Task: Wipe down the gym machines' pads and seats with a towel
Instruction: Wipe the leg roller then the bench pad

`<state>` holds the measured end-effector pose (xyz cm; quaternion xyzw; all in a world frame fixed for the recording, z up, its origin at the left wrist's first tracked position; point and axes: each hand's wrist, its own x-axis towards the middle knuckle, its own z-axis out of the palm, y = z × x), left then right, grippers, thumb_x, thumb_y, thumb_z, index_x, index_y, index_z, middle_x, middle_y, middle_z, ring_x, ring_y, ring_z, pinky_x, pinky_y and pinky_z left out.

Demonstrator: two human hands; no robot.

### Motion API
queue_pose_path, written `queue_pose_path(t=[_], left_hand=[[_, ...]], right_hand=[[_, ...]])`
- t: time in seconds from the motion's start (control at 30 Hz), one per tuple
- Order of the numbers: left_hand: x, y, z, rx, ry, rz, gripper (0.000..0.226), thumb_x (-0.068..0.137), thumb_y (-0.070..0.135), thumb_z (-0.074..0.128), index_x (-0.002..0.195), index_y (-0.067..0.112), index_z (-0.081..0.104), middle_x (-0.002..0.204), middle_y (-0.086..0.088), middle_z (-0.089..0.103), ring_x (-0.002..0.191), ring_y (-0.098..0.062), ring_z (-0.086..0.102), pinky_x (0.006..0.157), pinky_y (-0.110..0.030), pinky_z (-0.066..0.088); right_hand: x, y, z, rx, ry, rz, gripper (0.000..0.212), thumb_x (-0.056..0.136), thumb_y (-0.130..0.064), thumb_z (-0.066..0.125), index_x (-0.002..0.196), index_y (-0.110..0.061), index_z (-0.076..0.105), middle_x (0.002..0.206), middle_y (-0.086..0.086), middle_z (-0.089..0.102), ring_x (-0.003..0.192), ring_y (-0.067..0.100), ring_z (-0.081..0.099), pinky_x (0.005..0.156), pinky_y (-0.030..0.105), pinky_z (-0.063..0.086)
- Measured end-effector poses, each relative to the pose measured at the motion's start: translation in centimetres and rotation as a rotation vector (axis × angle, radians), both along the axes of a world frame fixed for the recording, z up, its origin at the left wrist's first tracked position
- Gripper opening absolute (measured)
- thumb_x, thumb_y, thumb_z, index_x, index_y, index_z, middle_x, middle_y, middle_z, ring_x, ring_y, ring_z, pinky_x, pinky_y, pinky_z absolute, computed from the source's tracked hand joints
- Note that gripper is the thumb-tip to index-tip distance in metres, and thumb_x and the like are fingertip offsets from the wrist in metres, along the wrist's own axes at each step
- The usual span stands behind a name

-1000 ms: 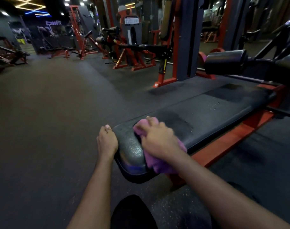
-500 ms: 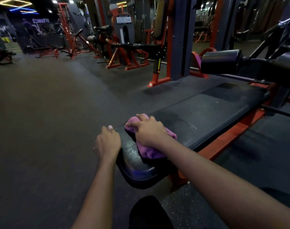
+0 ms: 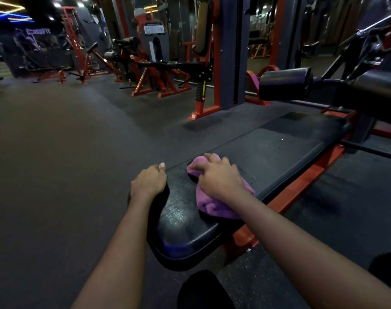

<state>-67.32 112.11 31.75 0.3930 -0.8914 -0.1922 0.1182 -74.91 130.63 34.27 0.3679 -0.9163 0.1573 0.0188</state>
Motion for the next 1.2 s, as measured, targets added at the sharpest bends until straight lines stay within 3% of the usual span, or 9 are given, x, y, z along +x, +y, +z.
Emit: queue_pose_path(t=[0.2, 0.37, 0.47, 0.6, 0.7, 0.8, 0.9, 1.1, 1.2], left_hand=[[-0.4, 0.5, -0.1, -0.048, -0.021, 0.014, 0.053, 0.107, 0.045, 0.020, 0.129, 0.015, 0.057, 0.133, -0.019, 0.060, 0.125, -0.039, 0.054, 0.107, -0.051, 0.039], [-0.3, 0.7, 0.1, -0.059, -0.057, -0.001, 0.053, 0.107, 0.046, 0.019, 0.128, 0.015, 0.057, 0.134, -0.020, 0.060, 0.126, -0.039, 0.053, 0.106, -0.050, 0.039], [-0.2, 0.1, -0.2, -0.044, -0.060, -0.011, 0.055, 0.107, 0.047, 0.020, 0.134, 0.016, 0.056, 0.137, -0.020, 0.058, 0.128, -0.040, 0.052, 0.106, -0.049, 0.041], [-1.9, -0.5, 0.2, 0.029, -0.072, 0.026, 0.058, 0.109, 0.045, 0.022, 0.142, 0.008, 0.052, 0.145, -0.025, 0.051, 0.134, -0.041, 0.047, 0.110, -0.045, 0.038], [-3.5, -0.4, 0.7, 0.066, -0.100, 0.011, 0.061, 0.110, 0.042, 0.022, 0.140, -0.002, 0.052, 0.147, -0.029, 0.048, 0.137, -0.041, 0.043, 0.109, -0.040, 0.035], [-5.1, -0.6, 0.8, 0.075, -0.111, 0.000, 0.063, 0.109, 0.045, 0.023, 0.137, -0.003, 0.053, 0.145, -0.029, 0.049, 0.136, -0.041, 0.045, 0.109, -0.040, 0.037], [-6.6, -0.4, 0.9, 0.104, -0.156, -0.036, 0.062, 0.110, 0.044, 0.023, 0.139, -0.002, 0.052, 0.148, -0.027, 0.047, 0.139, -0.039, 0.042, 0.110, -0.037, 0.035], [-9.7, -1.0, 0.3, 0.154, -0.237, -0.062, 0.066, 0.109, 0.047, 0.020, 0.142, -0.004, 0.048, 0.153, -0.027, 0.041, 0.143, -0.037, 0.038, 0.114, -0.036, 0.031], [-9.8, -1.3, -0.3, 0.138, -0.297, -0.073, 0.072, 0.107, 0.055, 0.017, 0.150, 0.003, 0.041, 0.157, -0.022, 0.036, 0.145, -0.035, 0.035, 0.118, -0.041, 0.029]], right_hand=[[1.2, 6.4, -2.3, -0.088, 0.074, 0.047, 0.045, 0.098, -0.038, 0.045, 0.135, -0.062, 0.050, 0.161, -0.010, 0.032, 0.127, 0.028, 0.043, 0.103, 0.045, 0.042], [-5.8, 0.7, -0.7, -0.050, -0.016, 0.094, 0.041, 0.096, -0.032, 0.049, 0.130, -0.052, 0.058, 0.142, -0.006, 0.050, 0.118, 0.030, 0.046, 0.099, 0.042, 0.042], [-8.8, -2.0, 0.1, -0.024, -0.044, 0.107, 0.041, 0.095, -0.031, 0.052, 0.126, -0.056, 0.059, 0.141, -0.007, 0.049, 0.122, 0.030, 0.046, 0.096, 0.043, 0.042], [-6.2, -0.2, -1.0, 0.041, 0.066, 0.367, 0.043, 0.095, -0.043, 0.051, 0.132, -0.066, 0.050, 0.163, -0.011, 0.026, 0.135, 0.028, 0.038, 0.109, 0.045, 0.041], [-7.5, 1.6, -1.0, 0.009, 0.017, 0.506, 0.049, 0.094, -0.036, 0.053, 0.134, -0.064, 0.050, 0.162, -0.013, 0.029, 0.134, 0.026, 0.040, 0.110, 0.045, 0.041], [-13.7, 0.3, -0.8, 0.014, -0.046, 0.314, 0.049, 0.092, -0.028, 0.054, 0.129, -0.061, 0.057, 0.151, -0.011, 0.044, 0.127, 0.029, 0.046, 0.106, 0.041, 0.041], [-17.1, -1.4, -0.4, -0.016, -0.041, 0.049, 0.041, 0.090, -0.032, 0.054, 0.123, -0.053, 0.061, 0.140, -0.004, 0.050, 0.124, 0.032, 0.045, 0.105, 0.047, 0.042], [-14.2, -1.0, -1.2, 0.023, 0.048, 0.492, 0.049, 0.095, -0.034, 0.050, 0.135, -0.062, 0.051, 0.163, -0.012, 0.029, 0.134, 0.025, 0.041, 0.110, 0.040, 0.041], [-20.0, -1.0, -0.6, 0.023, -0.075, 0.257, 0.046, 0.093, -0.031, 0.053, 0.130, -0.058, 0.056, 0.153, -0.010, 0.043, 0.130, 0.027, 0.046, 0.104, 0.038, 0.040]])
